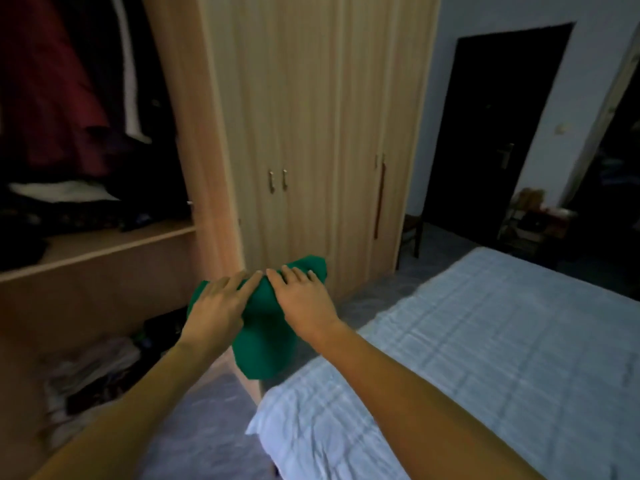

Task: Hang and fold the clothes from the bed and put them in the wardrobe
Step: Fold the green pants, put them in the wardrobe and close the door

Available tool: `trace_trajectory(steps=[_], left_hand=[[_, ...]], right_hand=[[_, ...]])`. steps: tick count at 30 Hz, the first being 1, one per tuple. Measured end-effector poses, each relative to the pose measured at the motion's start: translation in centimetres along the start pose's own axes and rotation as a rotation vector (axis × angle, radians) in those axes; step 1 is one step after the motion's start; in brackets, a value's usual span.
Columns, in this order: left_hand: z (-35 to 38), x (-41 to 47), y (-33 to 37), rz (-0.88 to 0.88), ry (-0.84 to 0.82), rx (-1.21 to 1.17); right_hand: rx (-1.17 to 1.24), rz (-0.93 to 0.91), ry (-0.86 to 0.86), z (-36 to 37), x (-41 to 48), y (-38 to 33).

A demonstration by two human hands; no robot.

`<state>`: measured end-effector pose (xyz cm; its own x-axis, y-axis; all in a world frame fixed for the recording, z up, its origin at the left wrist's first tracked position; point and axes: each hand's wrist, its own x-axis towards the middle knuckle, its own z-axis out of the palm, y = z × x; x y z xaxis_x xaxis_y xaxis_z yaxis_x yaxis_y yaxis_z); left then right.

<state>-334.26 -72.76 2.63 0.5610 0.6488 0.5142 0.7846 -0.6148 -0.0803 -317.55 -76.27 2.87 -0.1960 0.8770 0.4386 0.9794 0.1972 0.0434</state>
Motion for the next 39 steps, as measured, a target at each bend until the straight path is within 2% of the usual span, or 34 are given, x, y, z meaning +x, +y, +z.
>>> trace_trajectory(steps=[7, 13, 23, 34, 39], left_hand=[[-3.2, 1.5, -6.4, -0.15, -0.001, 0.192], [-5.4, 2.4, -10.0, -0.268, -0.009, 0.354], [-10.6, -2.8, -17.9, -0.571, -0.146, 0.536], [-10.0, -5.9, -32.9, -0.641, -0.132, 0.47], [-8.8, -5.4, -40.3, -0.597, -0.098, 0.421]], right_hand=[[0.089, -0.199, 0.011, -0.7, 8.6, -3.0], [0.187, -0.39, 0.092, 0.0, 15.1, -4.7], [0.348, -0.683, 0.161, 1.8, 22.5, -16.3], [0.239, -0.716, 0.108, 5.0, 32.2, -27.7], [0.191, -0.66, 0.096, 6.9, 37.1, -31.5]])
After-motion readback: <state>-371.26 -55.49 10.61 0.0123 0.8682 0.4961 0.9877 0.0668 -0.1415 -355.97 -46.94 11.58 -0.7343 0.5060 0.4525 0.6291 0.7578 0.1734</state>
